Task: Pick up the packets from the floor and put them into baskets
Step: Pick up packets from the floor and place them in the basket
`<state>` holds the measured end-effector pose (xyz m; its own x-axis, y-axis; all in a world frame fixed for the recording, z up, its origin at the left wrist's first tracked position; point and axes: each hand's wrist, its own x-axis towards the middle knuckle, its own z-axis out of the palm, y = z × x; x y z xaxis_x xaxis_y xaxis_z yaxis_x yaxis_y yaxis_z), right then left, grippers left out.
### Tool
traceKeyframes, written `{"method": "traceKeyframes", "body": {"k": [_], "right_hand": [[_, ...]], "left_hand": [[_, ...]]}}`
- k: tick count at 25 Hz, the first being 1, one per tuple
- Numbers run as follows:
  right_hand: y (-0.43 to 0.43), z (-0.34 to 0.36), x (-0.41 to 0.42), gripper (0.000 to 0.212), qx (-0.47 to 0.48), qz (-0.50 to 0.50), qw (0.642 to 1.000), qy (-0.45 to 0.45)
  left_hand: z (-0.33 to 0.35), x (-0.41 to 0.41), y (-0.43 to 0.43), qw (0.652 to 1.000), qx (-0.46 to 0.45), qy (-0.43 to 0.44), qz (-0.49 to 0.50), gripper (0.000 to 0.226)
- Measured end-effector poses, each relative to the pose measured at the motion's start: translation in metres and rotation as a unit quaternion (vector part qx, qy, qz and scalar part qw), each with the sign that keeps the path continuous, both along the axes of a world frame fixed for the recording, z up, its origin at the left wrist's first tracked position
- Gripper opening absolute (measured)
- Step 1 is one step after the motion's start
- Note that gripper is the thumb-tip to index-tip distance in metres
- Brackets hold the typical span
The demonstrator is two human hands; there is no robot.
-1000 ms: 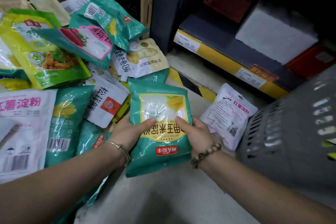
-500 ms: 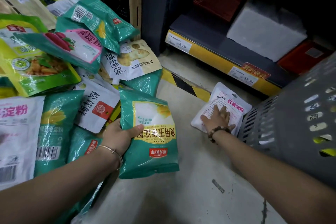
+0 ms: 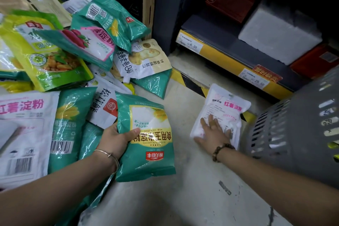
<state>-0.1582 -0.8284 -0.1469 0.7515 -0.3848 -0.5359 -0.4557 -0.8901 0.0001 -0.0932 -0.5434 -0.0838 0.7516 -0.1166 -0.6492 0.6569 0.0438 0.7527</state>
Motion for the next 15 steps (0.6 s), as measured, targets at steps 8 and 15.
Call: {"method": "traceKeyframes", "body": {"k": [8,15], "right_hand": [[0.047,0.002,-0.023,0.062,0.099,-0.014,0.981,-0.165],[0.002,0.010,0.013,0.075,0.162,-0.397,0.888,-0.165]], "left_hand": [[-0.005,-0.001,0.017,1.000,0.024,0.009,0.016,0.011],[-0.003,-0.004,0.014,1.000,0.017,0.023,0.008,0.011]]}}
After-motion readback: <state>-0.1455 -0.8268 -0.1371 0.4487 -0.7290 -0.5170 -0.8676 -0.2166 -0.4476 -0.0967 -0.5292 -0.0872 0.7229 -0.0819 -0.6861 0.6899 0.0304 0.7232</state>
